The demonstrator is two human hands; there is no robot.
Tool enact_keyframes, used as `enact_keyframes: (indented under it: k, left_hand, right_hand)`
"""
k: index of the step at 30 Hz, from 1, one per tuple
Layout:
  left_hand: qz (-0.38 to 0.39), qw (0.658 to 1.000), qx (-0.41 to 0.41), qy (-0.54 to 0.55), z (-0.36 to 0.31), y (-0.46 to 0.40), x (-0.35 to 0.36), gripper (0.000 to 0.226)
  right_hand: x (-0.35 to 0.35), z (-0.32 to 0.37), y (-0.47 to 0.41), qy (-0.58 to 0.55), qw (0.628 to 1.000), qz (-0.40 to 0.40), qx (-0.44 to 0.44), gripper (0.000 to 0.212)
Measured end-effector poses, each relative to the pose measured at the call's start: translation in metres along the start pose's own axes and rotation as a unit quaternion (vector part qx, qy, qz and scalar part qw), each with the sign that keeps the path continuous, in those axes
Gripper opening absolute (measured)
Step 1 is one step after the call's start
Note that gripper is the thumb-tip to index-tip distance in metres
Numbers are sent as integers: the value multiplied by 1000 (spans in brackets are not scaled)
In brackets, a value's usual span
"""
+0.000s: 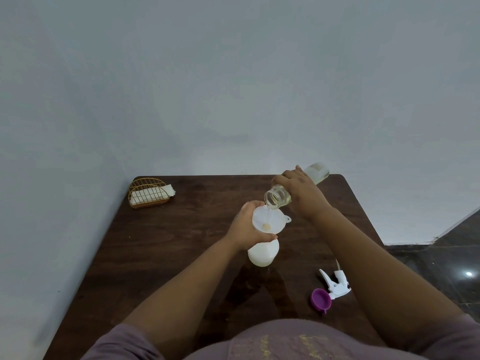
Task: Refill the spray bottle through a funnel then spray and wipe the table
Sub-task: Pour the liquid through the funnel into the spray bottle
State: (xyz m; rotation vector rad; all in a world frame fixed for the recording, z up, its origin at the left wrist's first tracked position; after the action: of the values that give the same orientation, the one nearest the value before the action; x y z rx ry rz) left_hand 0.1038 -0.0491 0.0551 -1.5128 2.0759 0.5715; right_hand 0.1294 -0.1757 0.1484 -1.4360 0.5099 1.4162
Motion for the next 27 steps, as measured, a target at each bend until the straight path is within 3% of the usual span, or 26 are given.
enact_keyframes:
  k: [27]
  left_hand:
    - [2,1000,4,-2,0,0,0,84]
  right_hand:
    - [-3,2,0,4,1000,-9,-6,44]
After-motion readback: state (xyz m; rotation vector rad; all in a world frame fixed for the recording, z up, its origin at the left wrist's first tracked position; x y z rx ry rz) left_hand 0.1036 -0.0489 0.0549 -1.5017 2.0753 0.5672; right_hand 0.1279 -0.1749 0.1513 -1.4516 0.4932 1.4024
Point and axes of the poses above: each hand's wrist, its own y-axis away from the middle knuckle, its own x-axis out of the palm, z = x × y, the point moved 9 cm from there along -y, towards the middle knuckle, and after that the axes turned 6 degrees about -y, right-handed, at the moved point
